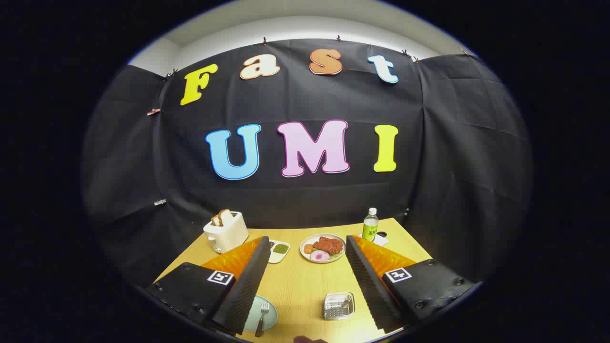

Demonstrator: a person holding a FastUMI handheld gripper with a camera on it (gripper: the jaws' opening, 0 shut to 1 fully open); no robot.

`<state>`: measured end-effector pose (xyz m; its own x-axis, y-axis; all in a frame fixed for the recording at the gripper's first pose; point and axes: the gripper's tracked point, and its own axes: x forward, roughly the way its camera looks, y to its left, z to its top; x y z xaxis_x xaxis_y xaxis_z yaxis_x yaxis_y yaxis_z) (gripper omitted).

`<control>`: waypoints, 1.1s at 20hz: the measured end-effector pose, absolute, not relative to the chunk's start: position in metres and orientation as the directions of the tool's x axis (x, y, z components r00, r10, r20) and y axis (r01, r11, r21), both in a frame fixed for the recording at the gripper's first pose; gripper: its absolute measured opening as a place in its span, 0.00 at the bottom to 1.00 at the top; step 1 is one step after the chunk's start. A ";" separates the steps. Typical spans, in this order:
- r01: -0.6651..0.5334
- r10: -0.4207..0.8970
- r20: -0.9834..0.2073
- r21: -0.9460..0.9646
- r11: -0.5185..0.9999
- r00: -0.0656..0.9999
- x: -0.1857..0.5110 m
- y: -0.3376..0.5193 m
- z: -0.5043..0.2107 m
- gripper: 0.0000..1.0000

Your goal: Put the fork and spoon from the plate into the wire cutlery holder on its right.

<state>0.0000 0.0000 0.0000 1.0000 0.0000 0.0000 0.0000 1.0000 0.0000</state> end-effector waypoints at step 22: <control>0.034 -0.045 -0.171 -0.068 0.997 0.984 0.030 0.019 -0.072 0.99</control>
